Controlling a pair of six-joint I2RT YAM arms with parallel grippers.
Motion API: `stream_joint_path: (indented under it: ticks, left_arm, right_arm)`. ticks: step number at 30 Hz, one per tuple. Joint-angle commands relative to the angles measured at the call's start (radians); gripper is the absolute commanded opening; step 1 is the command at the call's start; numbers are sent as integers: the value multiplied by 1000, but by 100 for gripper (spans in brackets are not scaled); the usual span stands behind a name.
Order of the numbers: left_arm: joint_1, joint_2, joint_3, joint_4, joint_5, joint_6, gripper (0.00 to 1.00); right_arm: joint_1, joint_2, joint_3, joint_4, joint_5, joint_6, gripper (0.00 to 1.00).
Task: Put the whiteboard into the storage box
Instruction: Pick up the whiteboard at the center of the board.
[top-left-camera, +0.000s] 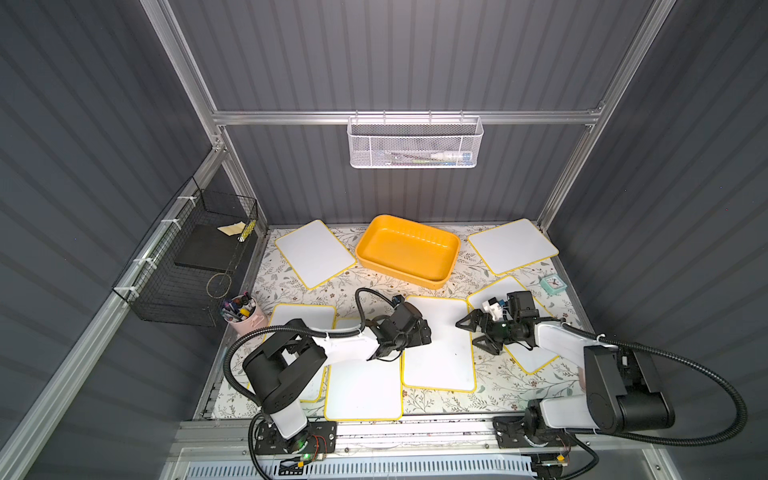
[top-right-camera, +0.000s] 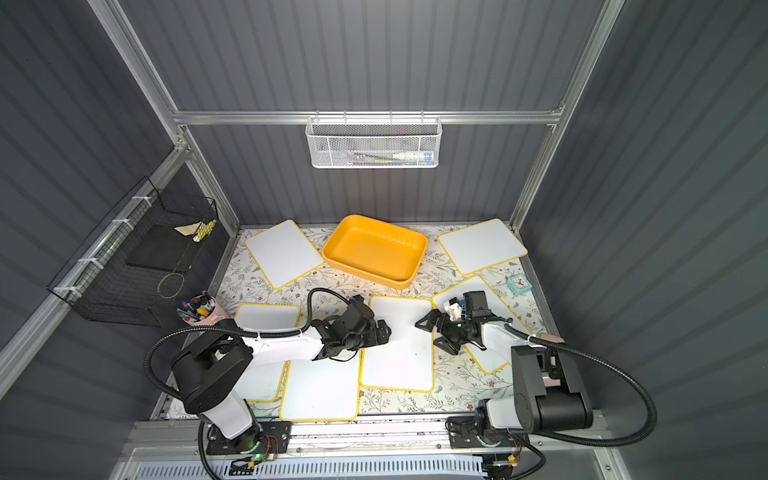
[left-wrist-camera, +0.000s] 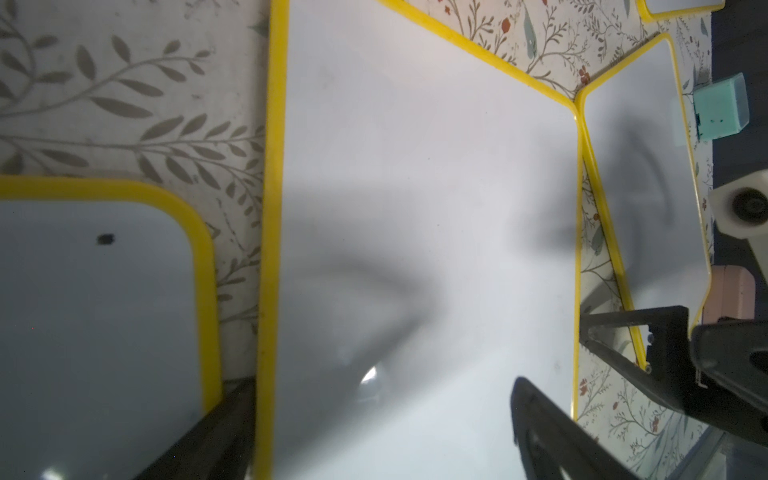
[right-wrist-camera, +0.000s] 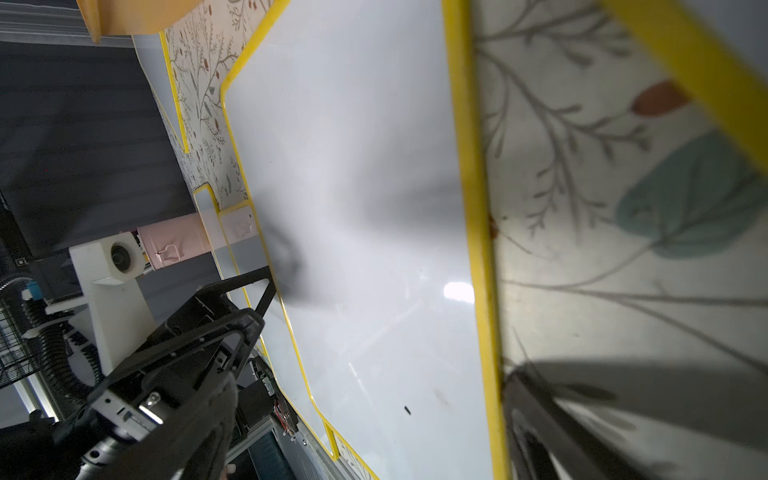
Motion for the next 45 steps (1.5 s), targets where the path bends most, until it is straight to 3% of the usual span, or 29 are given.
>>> stream_joint_path:
  ticks: [1, 11, 24, 45]
  left_arm:
    - [-60, 34, 42, 198, 363, -57, 94]
    - [-11, -2, 28, 323, 488, -64, 93]
    - [30, -109, -49, 328, 473, -67, 81]
    - [66, -225, -59, 292, 422, -32, 63]
  right_arm:
    - [46, 52, -13, 13, -158, -5, 99]
    - [46, 61, -17, -17, -121, -35, 99]
    - [46, 41, -26, -77, -49, -74, 99]
    - [46, 45, -41, -58, -69, -71, 99]
